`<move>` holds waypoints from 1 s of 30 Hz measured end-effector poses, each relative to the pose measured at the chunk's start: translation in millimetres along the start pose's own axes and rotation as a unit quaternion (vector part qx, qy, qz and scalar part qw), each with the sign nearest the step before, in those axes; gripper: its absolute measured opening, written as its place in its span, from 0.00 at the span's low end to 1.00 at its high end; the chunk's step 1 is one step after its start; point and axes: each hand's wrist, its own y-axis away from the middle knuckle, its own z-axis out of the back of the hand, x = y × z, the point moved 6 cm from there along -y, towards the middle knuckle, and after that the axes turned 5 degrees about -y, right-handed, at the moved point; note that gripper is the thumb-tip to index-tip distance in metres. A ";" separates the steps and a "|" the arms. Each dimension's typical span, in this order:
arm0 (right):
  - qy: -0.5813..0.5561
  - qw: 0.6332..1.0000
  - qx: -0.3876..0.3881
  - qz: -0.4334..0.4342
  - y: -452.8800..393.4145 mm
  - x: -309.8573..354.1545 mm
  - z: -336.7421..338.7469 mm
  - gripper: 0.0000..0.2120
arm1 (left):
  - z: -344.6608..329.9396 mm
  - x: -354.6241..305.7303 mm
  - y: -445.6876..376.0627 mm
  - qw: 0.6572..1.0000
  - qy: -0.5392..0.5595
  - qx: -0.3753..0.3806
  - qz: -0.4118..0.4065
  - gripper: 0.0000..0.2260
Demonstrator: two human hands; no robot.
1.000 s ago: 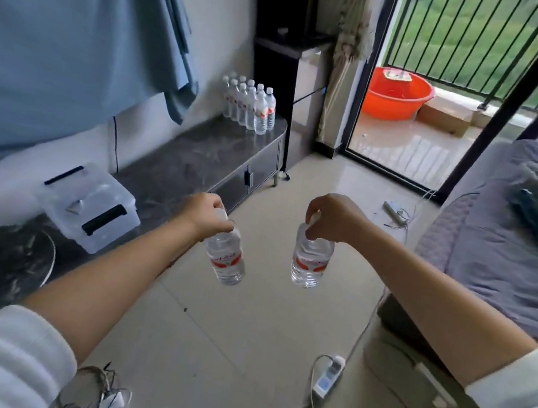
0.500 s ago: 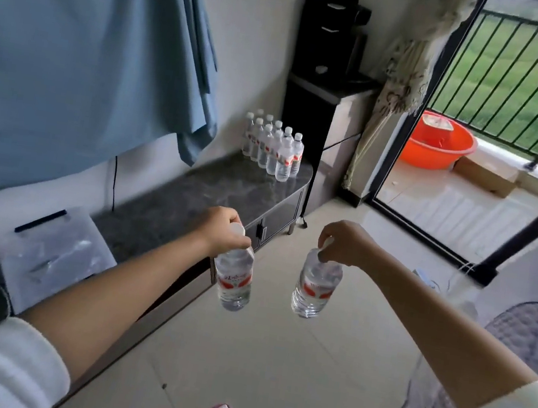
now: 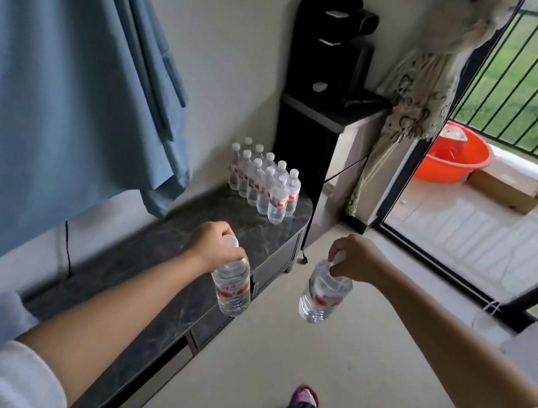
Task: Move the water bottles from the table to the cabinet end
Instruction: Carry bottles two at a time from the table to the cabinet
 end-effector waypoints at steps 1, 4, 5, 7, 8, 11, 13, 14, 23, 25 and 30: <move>0.003 1.000 0.007 0.002 -16.0 -5.0 5.6 0.13 | -1.0 -5.8 -14.8 1.000 -0.006 0.000 0.001 0.16; 0.013 1.000 0.015 0.000 -73.7 -25.6 33.7 0.12 | -4.7 -33.9 -69.5 0.999 -0.033 -0.003 0.003 0.12; 0.016 1.000 0.019 0.002 -93.7 -32.3 44.8 0.12 | -5.3 -45.8 -88.5 0.999 -0.038 -0.004 0.007 0.09; 0.025 0.999 0.027 0.012 -128.7 -42.9 64.1 0.12 | -6.5 -65.9 -122.0 0.999 -0.034 -0.007 0.016 0.09; 0.036 0.999 0.031 0.020 -147.5 -46.8 74.4 0.12 | -6.7 -76.3 -139.8 0.999 -0.028 -0.012 0.021 0.09; 0.057 0.997 0.017 0.045 -198.0 -54.3 100.4 0.13 | -4.6 -100.0 -187.8 0.998 -0.009 -0.045 0.033 0.09; 0.064 0.996 0.006 0.056 -230.4 -57.1 116.8 0.14 | -2.6 -115.3 -219.7 0.998 0.002 -0.059 0.034 0.08; 0.065 0.996 0.003 0.060 -245.7 -58.4 122.4 0.14 | -2.2 -121.0 -234.5 0.998 0.004 -0.059 0.030 0.08; 0.027 0.998 -0.017 0.053 -388.6 -48.6 169.9 0.13 | 20.7 -154.0 -376.0 0.995 0.022 -0.093 0.012 0.06; 0.025 0.998 -0.012 0.052 -418.0 -41.9 173.3 0.12 | 27.5 -155.2 -408.2 0.995 0.034 -0.096 0.011 0.06; 0.041 0.998 0.019 0.037 -484.7 -31.6 174.7 0.12 | 37.3 -150.9 -489.8 0.996 0.024 -0.088 0.013 0.10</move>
